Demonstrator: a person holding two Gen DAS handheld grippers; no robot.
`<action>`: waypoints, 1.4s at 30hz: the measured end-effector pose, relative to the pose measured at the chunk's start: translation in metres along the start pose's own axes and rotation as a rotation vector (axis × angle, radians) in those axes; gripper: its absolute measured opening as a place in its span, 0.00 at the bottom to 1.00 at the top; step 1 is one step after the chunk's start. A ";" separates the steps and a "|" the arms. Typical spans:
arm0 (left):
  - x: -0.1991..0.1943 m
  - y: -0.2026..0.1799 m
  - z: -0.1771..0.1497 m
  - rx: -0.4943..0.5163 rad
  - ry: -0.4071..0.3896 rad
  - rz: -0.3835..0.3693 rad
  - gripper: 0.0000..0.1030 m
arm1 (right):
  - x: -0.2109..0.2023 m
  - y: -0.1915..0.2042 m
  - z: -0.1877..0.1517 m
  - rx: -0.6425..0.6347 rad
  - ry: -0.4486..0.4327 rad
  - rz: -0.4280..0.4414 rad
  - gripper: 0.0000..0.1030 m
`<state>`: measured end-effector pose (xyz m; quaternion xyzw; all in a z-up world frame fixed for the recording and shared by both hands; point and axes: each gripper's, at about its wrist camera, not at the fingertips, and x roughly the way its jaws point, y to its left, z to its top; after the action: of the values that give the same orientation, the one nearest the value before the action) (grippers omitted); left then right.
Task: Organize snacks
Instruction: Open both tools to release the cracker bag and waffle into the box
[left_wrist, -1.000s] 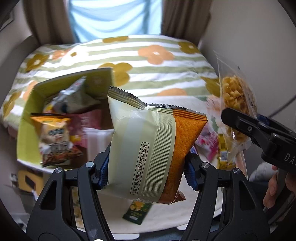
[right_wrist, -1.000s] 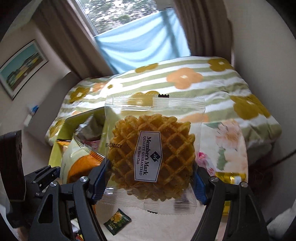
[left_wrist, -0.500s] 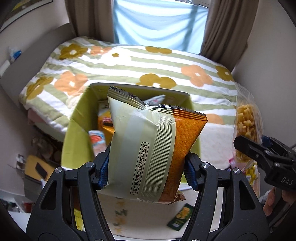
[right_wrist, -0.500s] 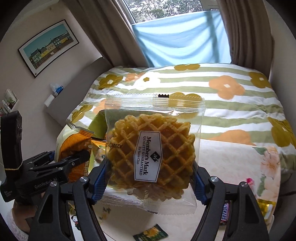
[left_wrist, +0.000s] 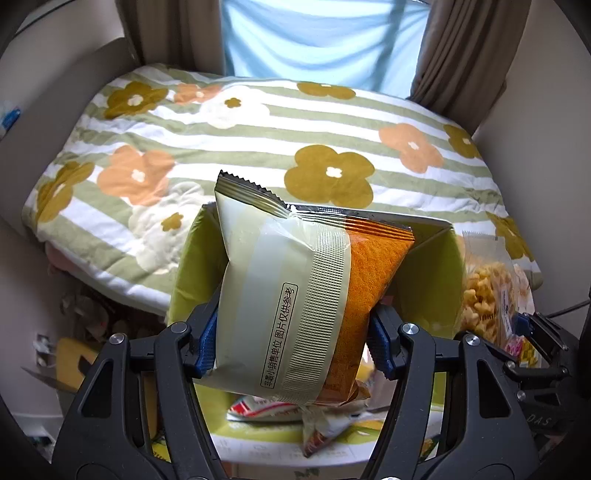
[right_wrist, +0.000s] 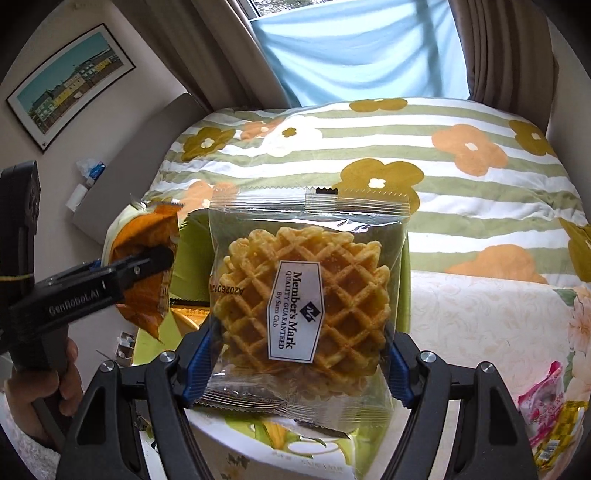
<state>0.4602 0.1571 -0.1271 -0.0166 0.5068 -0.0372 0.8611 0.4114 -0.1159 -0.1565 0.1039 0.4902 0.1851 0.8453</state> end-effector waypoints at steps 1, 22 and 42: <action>0.005 0.002 0.003 0.010 0.008 -0.002 0.60 | 0.002 0.002 0.000 0.004 0.006 -0.004 0.71; 0.008 0.030 -0.052 -0.034 0.014 -0.025 1.00 | 0.029 0.007 -0.005 0.015 0.059 -0.077 0.71; -0.014 0.028 -0.083 -0.044 -0.013 -0.027 1.00 | 0.013 0.014 -0.024 -0.065 0.022 -0.158 0.97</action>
<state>0.3822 0.1871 -0.1571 -0.0427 0.5017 -0.0375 0.8632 0.3935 -0.0983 -0.1735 0.0355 0.5000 0.1347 0.8547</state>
